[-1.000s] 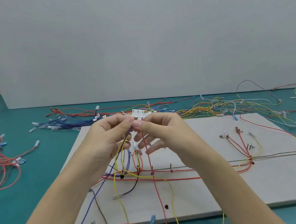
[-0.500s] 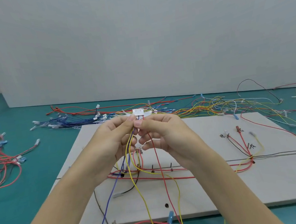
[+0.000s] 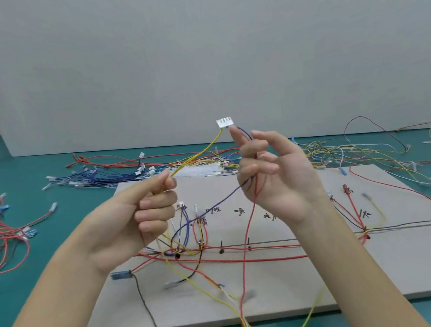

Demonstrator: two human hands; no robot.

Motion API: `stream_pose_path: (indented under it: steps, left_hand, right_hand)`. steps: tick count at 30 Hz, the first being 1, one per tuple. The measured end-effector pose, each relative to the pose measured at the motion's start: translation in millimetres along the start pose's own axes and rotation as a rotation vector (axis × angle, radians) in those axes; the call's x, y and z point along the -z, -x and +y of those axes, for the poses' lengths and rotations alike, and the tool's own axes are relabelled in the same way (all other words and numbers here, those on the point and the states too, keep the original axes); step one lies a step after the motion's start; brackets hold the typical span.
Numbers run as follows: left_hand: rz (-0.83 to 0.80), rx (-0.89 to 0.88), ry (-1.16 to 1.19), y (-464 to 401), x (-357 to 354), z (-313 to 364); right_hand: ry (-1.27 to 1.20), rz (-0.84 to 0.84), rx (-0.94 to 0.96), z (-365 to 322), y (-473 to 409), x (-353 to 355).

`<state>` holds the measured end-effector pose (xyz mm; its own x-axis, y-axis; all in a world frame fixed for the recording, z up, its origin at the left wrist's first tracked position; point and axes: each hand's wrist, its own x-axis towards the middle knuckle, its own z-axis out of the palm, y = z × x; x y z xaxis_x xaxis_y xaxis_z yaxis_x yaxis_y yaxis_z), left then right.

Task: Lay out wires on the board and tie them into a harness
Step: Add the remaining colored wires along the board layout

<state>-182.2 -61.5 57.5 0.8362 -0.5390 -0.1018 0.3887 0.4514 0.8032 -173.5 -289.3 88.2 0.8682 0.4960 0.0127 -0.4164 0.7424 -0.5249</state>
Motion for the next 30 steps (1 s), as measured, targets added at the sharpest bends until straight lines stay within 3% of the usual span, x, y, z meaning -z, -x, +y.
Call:
stream_pose_path:
  steps: [6,12,16,19,22,27,30]
  left_hand:
    - [-0.124,0.041,-0.02,6,3,2]
    - [-0.178,-0.109,0.118,6,10,-12]
    - [-0.285,-0.007,0.248,6,15,-14]
    - [-0.107,0.035,0.012,9,18,-13]
    - [-0.132,0.052,-0.157,11,15,-14]
    - [-0.161,-0.14,-0.042,8,7,-21]
    - [-0.188,-0.214,-0.051,6,0,-27]
  right_hand:
    - [-0.015,-0.076,0.043,5,-1,0]
    - [-0.256,-0.301,-0.046,1,-2,3]
    - [-0.325,-0.297,-0.031,-8,-1,4]
    - [-0.338,-0.234,0.0,-17,4,4]
    - [-0.304,-0.103,0.069,-18,2,2]
    - [-0.212,0.052,0.183,-10,-6,-2]
    - [-0.193,0.034,0.183,-4,-9,-1]
